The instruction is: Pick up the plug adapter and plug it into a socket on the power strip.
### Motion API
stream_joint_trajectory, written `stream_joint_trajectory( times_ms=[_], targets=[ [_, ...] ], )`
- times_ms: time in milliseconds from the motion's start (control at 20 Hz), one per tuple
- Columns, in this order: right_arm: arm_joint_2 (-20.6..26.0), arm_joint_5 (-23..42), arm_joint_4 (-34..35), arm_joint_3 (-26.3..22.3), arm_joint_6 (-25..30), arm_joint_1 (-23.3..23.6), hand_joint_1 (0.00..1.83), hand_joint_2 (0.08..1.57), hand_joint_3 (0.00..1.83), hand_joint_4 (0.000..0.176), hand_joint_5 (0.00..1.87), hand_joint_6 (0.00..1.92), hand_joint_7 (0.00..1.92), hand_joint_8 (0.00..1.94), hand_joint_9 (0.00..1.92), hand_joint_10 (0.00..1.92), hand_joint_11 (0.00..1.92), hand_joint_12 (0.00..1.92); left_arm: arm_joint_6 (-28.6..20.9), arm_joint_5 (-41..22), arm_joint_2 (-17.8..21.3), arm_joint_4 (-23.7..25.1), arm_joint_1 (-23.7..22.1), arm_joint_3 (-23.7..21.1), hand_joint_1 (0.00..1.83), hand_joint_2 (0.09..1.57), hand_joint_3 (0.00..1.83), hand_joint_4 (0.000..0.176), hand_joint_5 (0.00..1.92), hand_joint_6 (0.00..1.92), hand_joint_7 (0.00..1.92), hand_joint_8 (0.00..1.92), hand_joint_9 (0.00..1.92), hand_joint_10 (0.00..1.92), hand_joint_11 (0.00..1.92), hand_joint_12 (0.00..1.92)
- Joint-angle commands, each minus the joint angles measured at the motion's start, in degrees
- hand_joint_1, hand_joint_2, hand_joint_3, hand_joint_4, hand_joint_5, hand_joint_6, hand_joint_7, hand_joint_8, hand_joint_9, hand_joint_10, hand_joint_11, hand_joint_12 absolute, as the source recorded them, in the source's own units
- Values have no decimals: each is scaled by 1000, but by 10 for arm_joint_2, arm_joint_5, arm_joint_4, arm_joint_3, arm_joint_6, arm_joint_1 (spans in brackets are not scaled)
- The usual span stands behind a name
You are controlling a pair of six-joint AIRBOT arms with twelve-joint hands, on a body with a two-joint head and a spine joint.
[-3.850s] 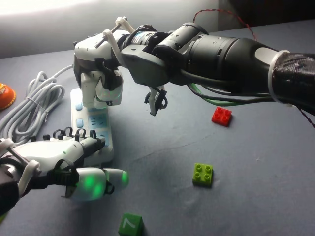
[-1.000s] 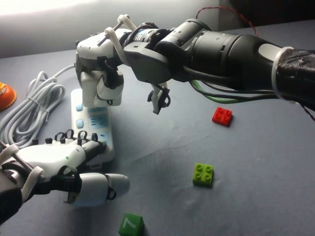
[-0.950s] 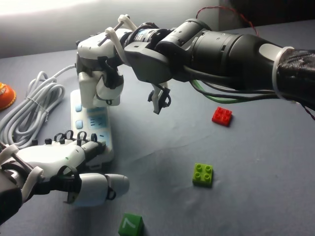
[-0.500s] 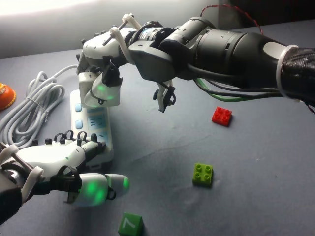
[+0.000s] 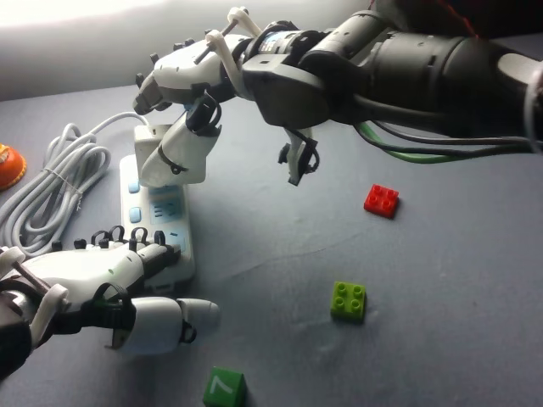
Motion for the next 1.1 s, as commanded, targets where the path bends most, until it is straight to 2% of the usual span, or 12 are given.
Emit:
stream_joint_trajectory(
  times_ms=[0,350,750,900,1050],
  targets=[
    [8,59,1,-8,0,14,511,923,0,0,401,3,426,0,403,0,4,1026,-4,-10,6,13,-5,3,0,1233,1,0,0,0,0,0,0,0,0,0],
    [106,39,1,-100,0,45,456,941,3,0,396,0,427,0,420,2,0,1042,-4,-10,18,13,-23,12,0,1233,1,0,0,0,0,0,0,0,0,0],
    [246,19,2,-284,0,50,476,965,6,0,425,9,452,13,435,14,16,1045,2,-9,40,13,-43,17,0,1233,1,0,0,0,0,0,0,0,0,0],
    [288,16,3,-334,1,50,486,963,3,0,434,8,461,10,446,14,32,1052,13,-9,49,13,-60,21,0,1229,0,0,0,0,0,0,0,0,0,0],
    [317,16,3,-364,4,48,469,974,5,0,429,8,458,6,445,10,31,1049,17,-7,60,13,-64,23,0,1229,0,0,0,0,0,0,0,0,2,1]
  ],
)
